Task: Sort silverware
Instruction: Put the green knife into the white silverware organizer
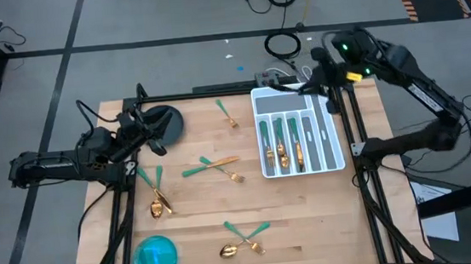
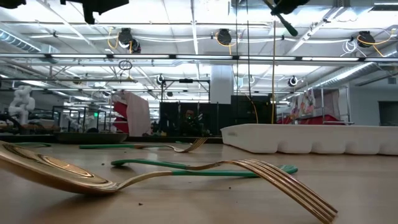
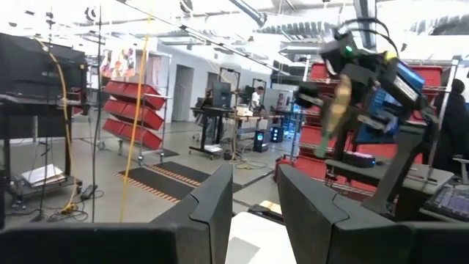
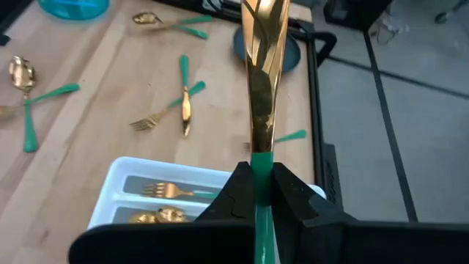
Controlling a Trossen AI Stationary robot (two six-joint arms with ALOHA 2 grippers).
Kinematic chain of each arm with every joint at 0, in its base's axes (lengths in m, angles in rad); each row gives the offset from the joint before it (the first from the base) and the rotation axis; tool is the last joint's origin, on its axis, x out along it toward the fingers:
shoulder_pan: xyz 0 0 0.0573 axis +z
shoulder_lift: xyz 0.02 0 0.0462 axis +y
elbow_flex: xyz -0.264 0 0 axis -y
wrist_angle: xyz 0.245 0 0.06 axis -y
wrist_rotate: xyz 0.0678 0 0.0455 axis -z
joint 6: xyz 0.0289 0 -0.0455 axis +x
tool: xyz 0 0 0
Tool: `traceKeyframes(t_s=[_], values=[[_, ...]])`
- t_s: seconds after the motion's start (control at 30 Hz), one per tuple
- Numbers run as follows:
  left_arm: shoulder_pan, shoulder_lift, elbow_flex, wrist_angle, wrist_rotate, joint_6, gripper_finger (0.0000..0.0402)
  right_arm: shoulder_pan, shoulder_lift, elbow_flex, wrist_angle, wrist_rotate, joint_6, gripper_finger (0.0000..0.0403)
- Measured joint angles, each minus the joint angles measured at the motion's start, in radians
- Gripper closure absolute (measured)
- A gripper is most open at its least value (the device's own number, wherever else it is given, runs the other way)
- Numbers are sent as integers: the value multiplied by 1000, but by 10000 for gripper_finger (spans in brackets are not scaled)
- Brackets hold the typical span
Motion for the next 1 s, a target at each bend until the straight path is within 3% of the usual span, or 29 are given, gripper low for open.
traceKeyframes(t_s=[0.27,0.6,0.8,1.0], values=[[0,0,0,-2,-38,0,285,-5,-154,-304,121,-74,26,403],[0,4,0,-14,-79,1,285,-7,-105,-491,71,-100,-197,403],[0,22,0,-27,-103,4,285,7,-57,-491,-46,77,-364,403],[0,42,0,-40,-103,2,285,54,-43,-491,-107,384,-676,403]])
